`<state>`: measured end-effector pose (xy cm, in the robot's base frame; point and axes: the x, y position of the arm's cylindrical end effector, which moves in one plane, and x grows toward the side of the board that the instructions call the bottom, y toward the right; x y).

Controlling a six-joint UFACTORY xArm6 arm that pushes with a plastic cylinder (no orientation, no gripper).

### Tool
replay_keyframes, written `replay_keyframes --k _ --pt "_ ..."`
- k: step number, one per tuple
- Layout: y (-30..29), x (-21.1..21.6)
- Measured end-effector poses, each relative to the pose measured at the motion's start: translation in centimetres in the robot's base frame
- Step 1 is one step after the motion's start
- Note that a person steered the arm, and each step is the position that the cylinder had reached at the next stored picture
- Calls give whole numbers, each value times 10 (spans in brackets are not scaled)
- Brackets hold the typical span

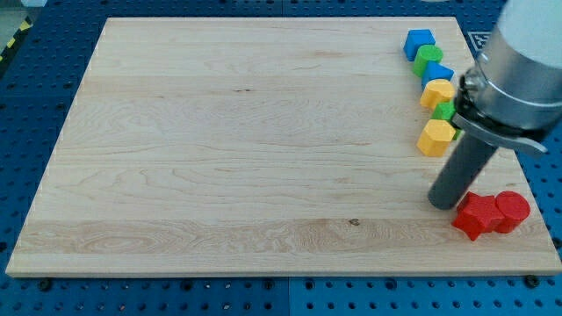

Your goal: Nudge the group of blocks a bit down

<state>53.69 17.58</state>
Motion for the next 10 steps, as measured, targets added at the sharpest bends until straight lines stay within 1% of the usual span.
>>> replay_keyframes --k 1,2,3,4,5,6,7,8,9,10 --pt "-14 -45" --pt "-17 -78" --pt "-9 -110" --pt "-3 -119" --pt "-40 -71" --pt "-44 -40" --pt "27 -35" --pt "86 -35" --pt "101 -84" --pt "101 -166"
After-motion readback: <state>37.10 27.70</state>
